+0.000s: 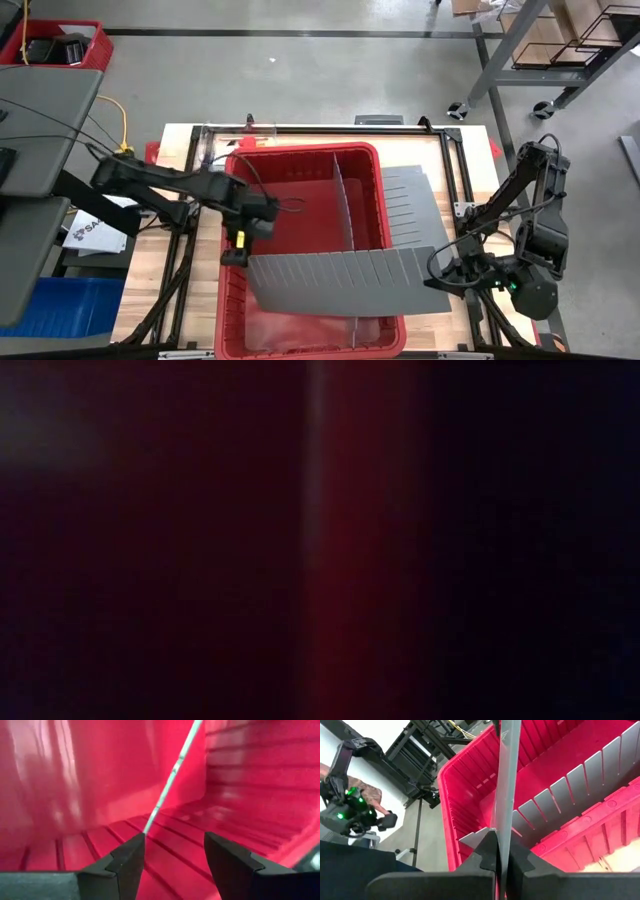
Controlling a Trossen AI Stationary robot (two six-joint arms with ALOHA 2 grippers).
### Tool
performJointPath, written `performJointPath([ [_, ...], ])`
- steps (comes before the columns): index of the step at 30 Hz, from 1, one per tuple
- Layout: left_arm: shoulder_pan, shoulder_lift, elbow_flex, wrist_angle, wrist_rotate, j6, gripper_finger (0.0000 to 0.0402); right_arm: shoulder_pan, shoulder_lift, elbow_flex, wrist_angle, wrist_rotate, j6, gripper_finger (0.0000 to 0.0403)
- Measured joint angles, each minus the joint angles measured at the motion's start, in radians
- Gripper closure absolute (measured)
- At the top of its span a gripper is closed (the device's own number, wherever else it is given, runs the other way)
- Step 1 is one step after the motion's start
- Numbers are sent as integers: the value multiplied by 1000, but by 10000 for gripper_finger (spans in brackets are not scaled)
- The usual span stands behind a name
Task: Sort blocks
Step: Assemble the bin divider into the red bin
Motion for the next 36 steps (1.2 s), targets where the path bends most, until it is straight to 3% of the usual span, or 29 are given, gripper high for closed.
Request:
performJointPath([
  [9, -25, 22, 0, -46, -98, 131, 196, 0, 0, 0, 7, -9, -6, 403],
  [12, -51, 23, 0, -48, -178, 166, 196, 0, 0, 0, 7, -9, -7, 403],
  [18, -64, 23, -4, 5, -123, 134, 196, 0, 0, 0, -1, -5, -9, 403],
  [29, -97, 24, -142, 100, -105, 43, 200, 0, 0, 0, 4, -2, -8, 403],
  [33, -119, 23, -136, 126, -134, 37, 255, 0, 0, 0, 25, 3, -20, 403],
  [36, -129, 23, -103, 124, -169, 35, 354, 0, -1, 0, 58, 1, -52, 403],
])
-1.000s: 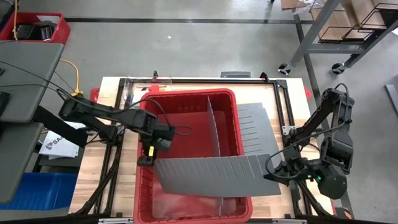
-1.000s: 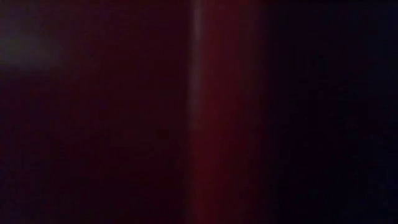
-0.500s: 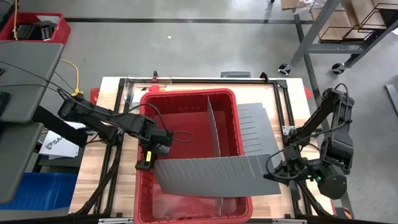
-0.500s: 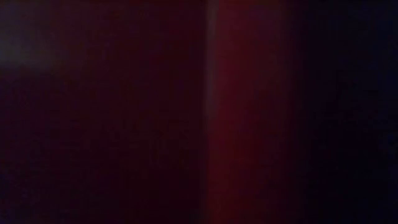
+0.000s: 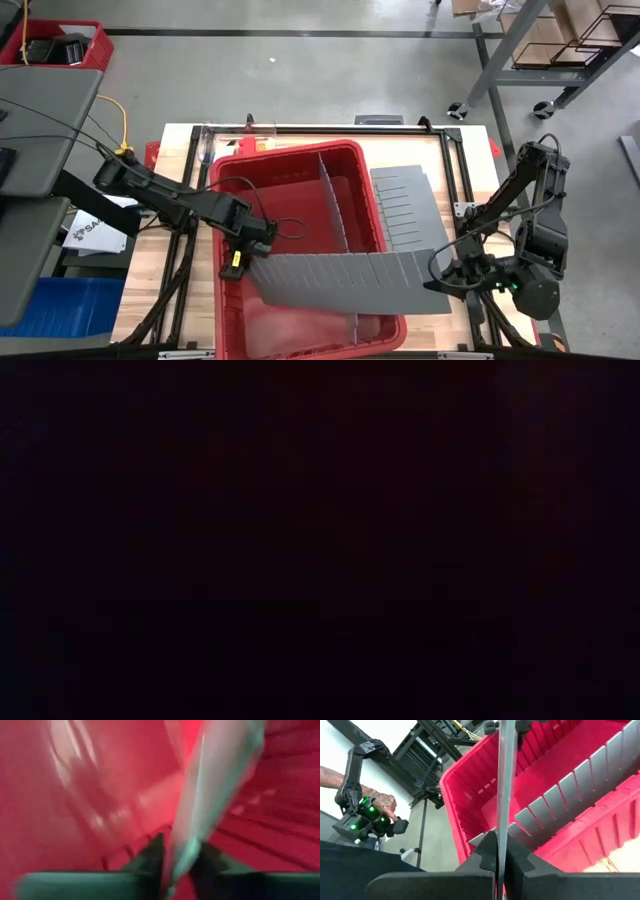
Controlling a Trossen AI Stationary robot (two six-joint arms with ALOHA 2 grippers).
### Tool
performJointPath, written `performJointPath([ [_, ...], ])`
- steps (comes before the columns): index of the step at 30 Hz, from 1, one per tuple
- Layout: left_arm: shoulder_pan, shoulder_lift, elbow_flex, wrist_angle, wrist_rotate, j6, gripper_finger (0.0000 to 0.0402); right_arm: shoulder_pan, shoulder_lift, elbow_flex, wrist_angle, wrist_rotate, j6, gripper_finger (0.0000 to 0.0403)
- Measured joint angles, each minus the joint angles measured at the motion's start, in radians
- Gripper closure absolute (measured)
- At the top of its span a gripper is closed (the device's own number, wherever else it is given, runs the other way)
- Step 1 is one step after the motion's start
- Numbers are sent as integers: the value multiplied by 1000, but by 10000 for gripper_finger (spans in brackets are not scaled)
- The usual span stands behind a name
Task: Sort blocks
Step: Assemble the bin divider into the red bin
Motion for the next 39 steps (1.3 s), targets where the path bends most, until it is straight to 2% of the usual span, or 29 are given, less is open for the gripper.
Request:
performJointPath([
  [2, 11, 0, 31, -12, -4, -1, 386, 1, -3, 0, 31, -6, -25, 403],
  [5, 42, 2, 126, -90, -84, 45, 394, 3, -14, 10, 82, -6, -79, 403],
  [10, 119, 1, 322, -264, -231, 186, 398, 0, -12, 120, 91, 48, -233, 403],
  [15, 203, -2, 517, -392, -497, 327, 399, -64, 25, 250, 93, 82, -441, 403],
  [19, 278, -1, 654, -426, -624, 412, 400, -151, 110, 353, 96, 2, -562, 403],
  [23, 330, -2, 757, -434, -711, 523, 400, -225, 228, 450, 97, -58, -593, 403],
  [27, 358, -3, 822, -499, -718, 642, 400, -295, 367, 560, 127, -59, -600, 403],
  [30, 369, -9, 840, -543, -709, 737, 400, -354, 488, 656, 213, -59, -650, 403],
  [32, 380, -23, 839, -533, -678, 735, 400, -393, 574, 728, 276, -52, -682, 403],
  [39, 382, -83, 839, -543, -662, 764, 400, -476, 855, 1031, 384, 89, -690, 403],
])
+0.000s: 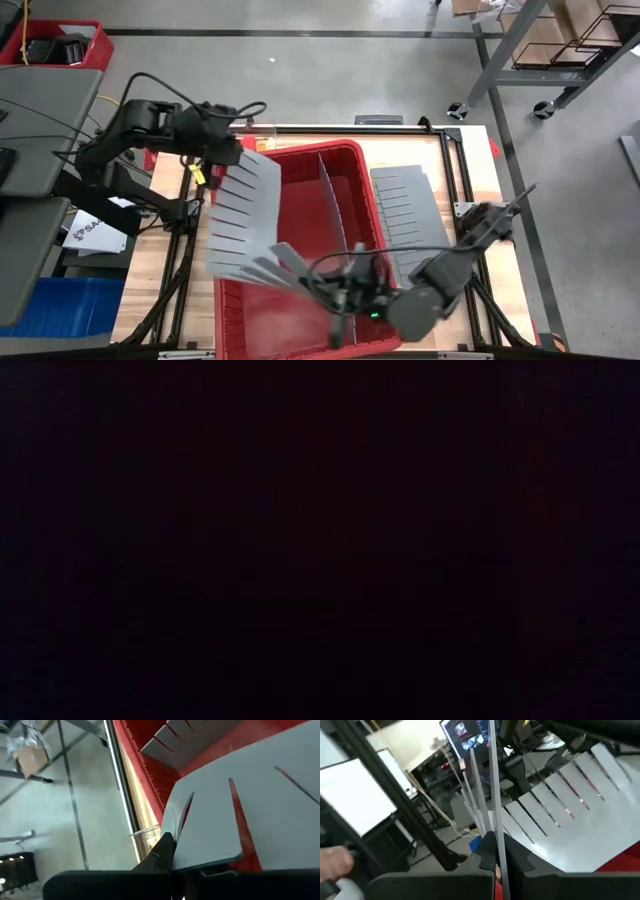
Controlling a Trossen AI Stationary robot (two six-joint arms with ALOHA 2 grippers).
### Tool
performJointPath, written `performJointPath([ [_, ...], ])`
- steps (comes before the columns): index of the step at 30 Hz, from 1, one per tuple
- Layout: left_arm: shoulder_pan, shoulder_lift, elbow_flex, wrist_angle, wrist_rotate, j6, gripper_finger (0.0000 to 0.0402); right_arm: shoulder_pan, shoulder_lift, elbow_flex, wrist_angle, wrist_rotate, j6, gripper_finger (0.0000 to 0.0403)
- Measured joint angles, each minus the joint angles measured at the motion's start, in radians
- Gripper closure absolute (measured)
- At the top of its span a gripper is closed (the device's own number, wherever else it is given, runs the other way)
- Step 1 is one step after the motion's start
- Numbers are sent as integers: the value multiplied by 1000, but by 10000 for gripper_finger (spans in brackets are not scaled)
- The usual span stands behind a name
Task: Sort blocks
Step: Assemble the bin divider into the red bin
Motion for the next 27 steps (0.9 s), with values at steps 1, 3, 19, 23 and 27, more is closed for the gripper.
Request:
performJointPath([
  [1, 1, -9, 0, 1, 0, 6, 400, -2, 37, 33, 8, 10, 0, 403],
  [3, 3, -27, 0, 2, 4, 14, 400, -2, 56, -12, 135, 23, -17, 403],
  [19, 86, 6, -194, 14, 135, -93, 400, 45, 109, -73, 126, -31, 39, 403],
  [23, 122, 17, -194, 12, 128, -146, 401, 52, 137, -75, 125, -22, 92, 402],
  [27, 168, 16, -194, 10, 128, -222, 401, 68, 146, -76, 176, 31, 63, 402],
])
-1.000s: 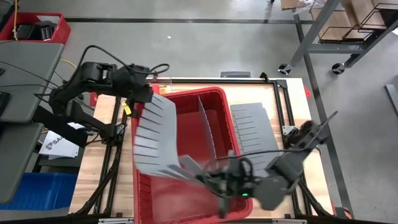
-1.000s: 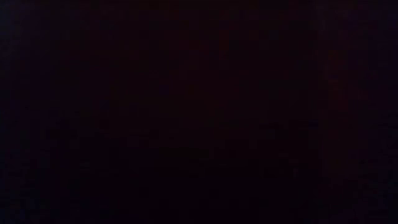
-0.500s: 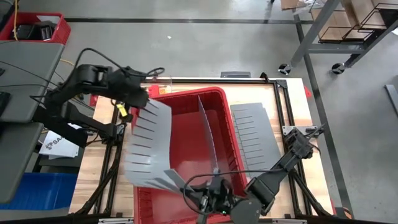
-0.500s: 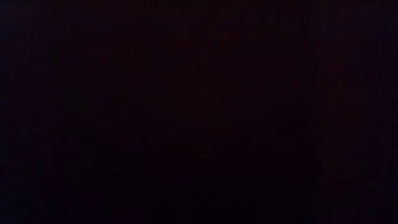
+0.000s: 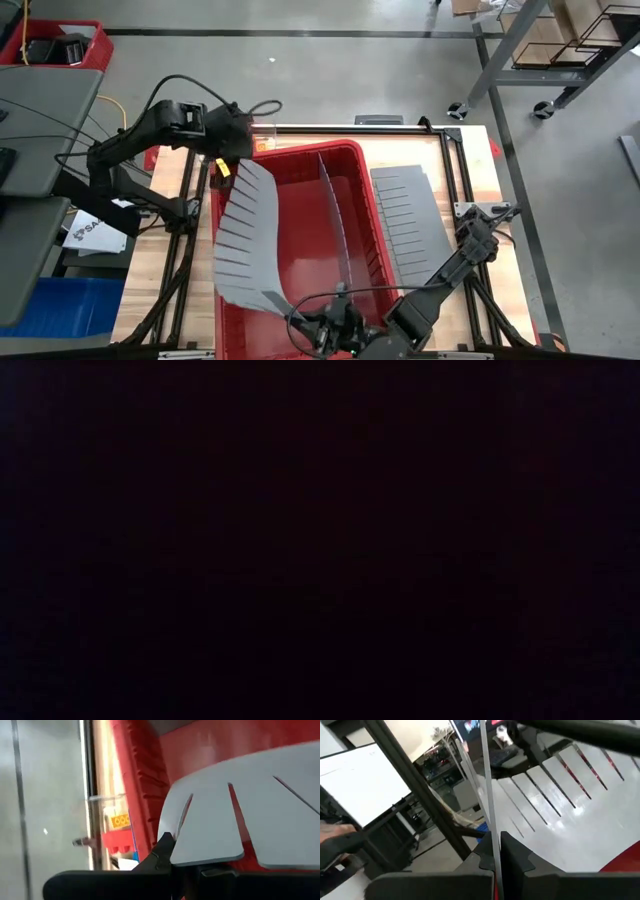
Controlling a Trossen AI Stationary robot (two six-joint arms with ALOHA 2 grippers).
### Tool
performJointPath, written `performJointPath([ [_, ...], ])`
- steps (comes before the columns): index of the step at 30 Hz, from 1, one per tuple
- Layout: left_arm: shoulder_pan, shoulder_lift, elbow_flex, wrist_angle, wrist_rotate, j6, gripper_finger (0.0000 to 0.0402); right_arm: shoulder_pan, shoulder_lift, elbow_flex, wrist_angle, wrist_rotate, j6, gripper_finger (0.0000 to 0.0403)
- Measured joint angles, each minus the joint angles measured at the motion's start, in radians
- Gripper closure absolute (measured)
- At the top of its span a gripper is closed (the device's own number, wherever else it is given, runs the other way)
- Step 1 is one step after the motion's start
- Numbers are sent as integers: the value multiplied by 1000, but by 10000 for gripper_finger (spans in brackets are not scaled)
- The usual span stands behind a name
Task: Sort blocks
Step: Assemble the bin divider into the red bin
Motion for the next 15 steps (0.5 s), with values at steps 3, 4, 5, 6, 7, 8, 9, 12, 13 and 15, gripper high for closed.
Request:
performJointPath([
  [3, 33, 0, 0, -2, 45, -23, 401, 20, 0, 0, 7, 9, -14, 402],
  [4, 40, 0, 0, -1, 68, -20, 401, 29, 1, 0, 9, 19, -22, 402],
  [5, 44, 0, 0, -2, 86, -18, 401, 40, 1, 0, 11, 34, -31, 402],
  [6, 45, 0, 0, -2, 98, -17, 401, 50, 1, 0, 11, 51, -35, 402],
  [7, 45, -2, 0, 1, 101, -19, 401, 60, 1, 0, 10, 72, -35, 402],
  [8, 45, -4, 0, 4, 102, -20, 401, 70, 1, 0, 11, 95, -36, 402],
  [9, 44, -6, 0, 8, 105, -23, 401, 80, 1, 0, 11, 114, -39, 402],
  [12, 44, -16, 0, 29, 104, -49, 401, 103, 1, 0, 8, 148, -52, 402],
  [13, 45, -17, 0, 31, 103, -61, 401, 109, 1, -3, 8, 155, -46, 402],
  [15, 46, -19, 1, 38, 100, -75, 401, 122, 1, -7, 8, 162, -30, 402],
])
